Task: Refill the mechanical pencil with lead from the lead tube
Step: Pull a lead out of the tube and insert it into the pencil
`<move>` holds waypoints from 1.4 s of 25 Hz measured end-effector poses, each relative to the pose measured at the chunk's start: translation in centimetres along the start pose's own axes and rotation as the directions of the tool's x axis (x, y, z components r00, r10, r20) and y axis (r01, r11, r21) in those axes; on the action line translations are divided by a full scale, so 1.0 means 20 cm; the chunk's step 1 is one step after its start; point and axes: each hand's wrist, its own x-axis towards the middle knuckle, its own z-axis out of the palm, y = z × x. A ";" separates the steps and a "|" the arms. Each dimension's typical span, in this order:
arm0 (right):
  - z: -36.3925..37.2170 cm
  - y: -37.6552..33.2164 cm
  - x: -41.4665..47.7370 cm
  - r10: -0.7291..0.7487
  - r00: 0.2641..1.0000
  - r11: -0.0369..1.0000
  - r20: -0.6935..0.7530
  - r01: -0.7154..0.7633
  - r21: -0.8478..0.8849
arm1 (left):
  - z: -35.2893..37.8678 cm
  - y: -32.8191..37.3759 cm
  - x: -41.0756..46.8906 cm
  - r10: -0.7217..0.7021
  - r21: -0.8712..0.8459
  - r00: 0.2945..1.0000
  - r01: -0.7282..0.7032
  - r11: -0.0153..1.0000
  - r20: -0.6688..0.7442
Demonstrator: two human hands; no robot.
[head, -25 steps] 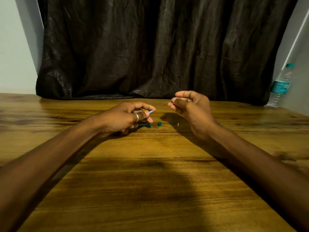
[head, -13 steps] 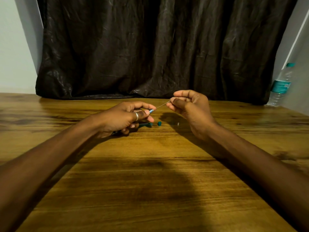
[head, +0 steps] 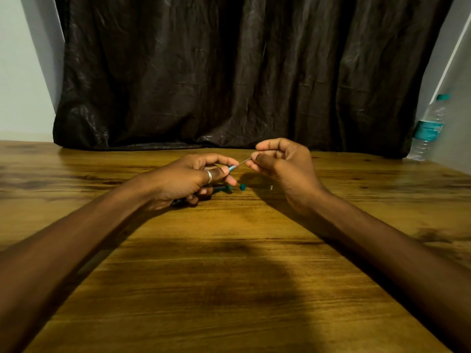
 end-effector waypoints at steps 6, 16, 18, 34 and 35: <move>0.03 0.00 -0.02 -0.090 0.995 0.980 0.036 0.095 -0.174 | 0.02 0.00 0.01 -0.004 -0.002 1.000 0.004 1.000 -0.009; 0.04 0.06 -0.02 -0.221 0.955 0.912 0.197 0.274 -0.306 | 0.02 0.00 0.01 0.013 -0.014 1.000 -0.013 1.000 -0.019; 0.02 0.07 -0.01 -0.237 0.954 0.898 0.186 0.288 -0.333 | 0.02 0.01 0.01 0.002 -0.010 1.000 -0.002 1.000 -0.023; -0.07 0.11 0.07 -0.368 0.921 0.712 0.126 0.367 -0.599 | -0.03 -0.04 -0.01 0.193 0.700 0.950 0.035 0.713 -0.244; -0.07 0.11 0.07 -0.374 0.918 0.706 0.132 0.374 -0.601 | -0.03 -0.04 -0.01 0.182 0.701 0.953 0.043 0.711 -0.243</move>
